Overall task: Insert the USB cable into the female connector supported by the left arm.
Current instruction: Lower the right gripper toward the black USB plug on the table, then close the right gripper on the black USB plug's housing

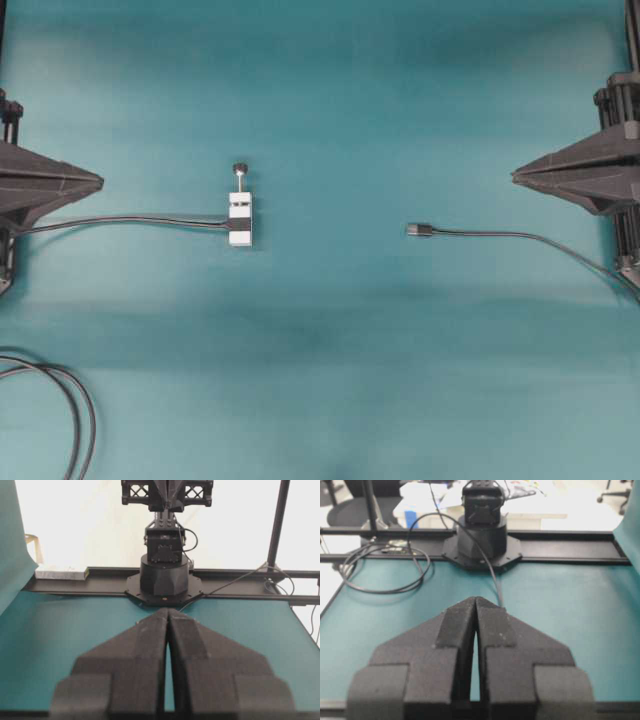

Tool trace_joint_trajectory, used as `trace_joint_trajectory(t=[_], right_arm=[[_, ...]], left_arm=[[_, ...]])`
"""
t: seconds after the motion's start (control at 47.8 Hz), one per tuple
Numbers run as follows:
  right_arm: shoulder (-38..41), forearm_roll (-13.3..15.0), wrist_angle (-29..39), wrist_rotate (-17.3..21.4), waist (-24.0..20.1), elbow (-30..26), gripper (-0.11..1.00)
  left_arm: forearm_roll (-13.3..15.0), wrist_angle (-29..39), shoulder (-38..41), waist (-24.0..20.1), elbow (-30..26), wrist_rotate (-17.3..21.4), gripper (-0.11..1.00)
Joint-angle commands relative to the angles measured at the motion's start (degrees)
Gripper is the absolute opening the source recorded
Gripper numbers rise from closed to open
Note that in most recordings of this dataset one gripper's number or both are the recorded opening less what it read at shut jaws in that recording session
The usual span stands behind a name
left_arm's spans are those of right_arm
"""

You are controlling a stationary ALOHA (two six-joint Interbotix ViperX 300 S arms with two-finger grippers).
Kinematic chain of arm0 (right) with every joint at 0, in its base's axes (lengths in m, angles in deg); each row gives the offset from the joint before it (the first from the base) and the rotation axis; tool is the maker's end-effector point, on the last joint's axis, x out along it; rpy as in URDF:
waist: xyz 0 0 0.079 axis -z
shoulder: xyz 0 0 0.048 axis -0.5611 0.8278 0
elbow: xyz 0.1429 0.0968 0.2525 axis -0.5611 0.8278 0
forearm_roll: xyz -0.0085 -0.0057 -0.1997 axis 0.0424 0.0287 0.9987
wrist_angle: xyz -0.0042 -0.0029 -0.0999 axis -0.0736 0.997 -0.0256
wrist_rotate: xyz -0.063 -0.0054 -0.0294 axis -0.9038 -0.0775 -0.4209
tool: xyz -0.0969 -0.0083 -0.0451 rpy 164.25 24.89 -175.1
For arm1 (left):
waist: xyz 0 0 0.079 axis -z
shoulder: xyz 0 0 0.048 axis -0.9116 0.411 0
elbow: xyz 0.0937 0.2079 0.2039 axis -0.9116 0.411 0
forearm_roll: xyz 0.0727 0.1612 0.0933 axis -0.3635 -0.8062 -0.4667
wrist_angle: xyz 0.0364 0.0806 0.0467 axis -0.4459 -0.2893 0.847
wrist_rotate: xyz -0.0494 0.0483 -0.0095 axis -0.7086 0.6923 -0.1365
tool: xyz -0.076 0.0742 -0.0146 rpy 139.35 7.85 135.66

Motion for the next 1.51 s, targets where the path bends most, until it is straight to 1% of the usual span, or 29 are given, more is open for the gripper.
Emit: trace_joint_trajectory(t=[0.0,0.063,0.105,0.23,0.314,0.376,0.502,0.69,0.816,0.878,0.983,1.046,1.129,1.213,1.255,1.297,1.339,1.401,1.443,1.485], right_arm=[[0.3,0.2,0.0,0.0,-0.1,0.0,0.0],[0.3,0.3,1.1,0.2,-0.1,-0.1,0.0],[0.4,0.3,3.0,0.4,-0.1,-0.3,0.0],[1.0,0.3,11.3,1.1,-0.1,-1.1,0.0],[2.5,0.3,16.5,1.3,0.1,-1.1,0.0],[4.1,0.3,17.6,1.6,0.0,-0.8,0.0],[9.0,0.3,17.8,3.2,0.1,-0.7,0.0],[19.3,0.3,20.0,5.1,0.1,-1.1,0.0],[25.2,0.4,19.1,5.2,0.2,-2.2,0.0],[27.5,0.8,19.1,5.2,0.2,-2.5,0.0],[30.6,0.9,19.0,5.4,0.4,-2.6,0.0],[32.5,0.9,18.6,5.5,1.1,-3.1,0.0],[34.4,0.9,17.8,5.8,2.2,-3.6,0.0],[36.0,1.0,16.4,5.8,3.2,-3.9,0.0],[36.9,1.0,15.7,5.8,3.5,-4.0,0.0],[37.9,0.9,15.0,5.8,3.8,-4.2,0.0],[38.9,1.0,14.2,5.8,4.0,-4.4,0.0],[40.4,0.9,13.6,5.8,4.0,-4.8,0.06],[41.4,1.0,13.6,5.8,4.0,-5.1,0.13],[42.5,0.9,13.5,5.8,4.0,-5.4,0.24]], left_arm=[[0.6,1.8,0.5,0.2,-0.1,-0.5,0.01],[0.6,4.7,0.5,0.5,-0.2,-0.5,0.02],[0.6,6.9,0.5,0.5,-0.4,-0.4,0.0],[0.6,14.2,1.2,0.4,-1.5,0.1,0.0],[0.6,17.8,2.7,0.0,-1.8,0.1,0.0],[0.6,19.4,4.1,0.0,-1.9,0.0,0.0],[0.6,19.8,8.0,0.0,-1.9,0.1,0.0],[0.6,20.8,14.9,-0.1,-1.2,0.2,0.0],[0.6,21.1,18.3,0.0,-0.8,0.4,0.0],[0.4,20.3,19.2,-0.1,-0.7,1.7,0.0],[0.4,17.7,20.2,-0.1,0.2,5.4,0.01],[0.5,16.9,20.3,-0.2,1.1,6.5,0.06],[0.7,16.1,20.4,-1.1,2.0,6.4,0.17],[0.7,15.6,20.4,-2.2,2.7,6.3,0.36],[0.6,15.3,20.4,-2.8,2.9,6.3,0.48],[0.7,15.1,20.4,-3.3,2.9,6.3,0.63],[0.6,14.9,20.5,-3.7,3.0,6.3,0.74],[0.7,14.8,20.7,-4.0,3.0,6.5,0.89],[0.7,14.6,20.8,-4.0,3.1,6.8,0.9],[0.7,14.4,21.1,-4.0,3.2,6.9,0.87]])
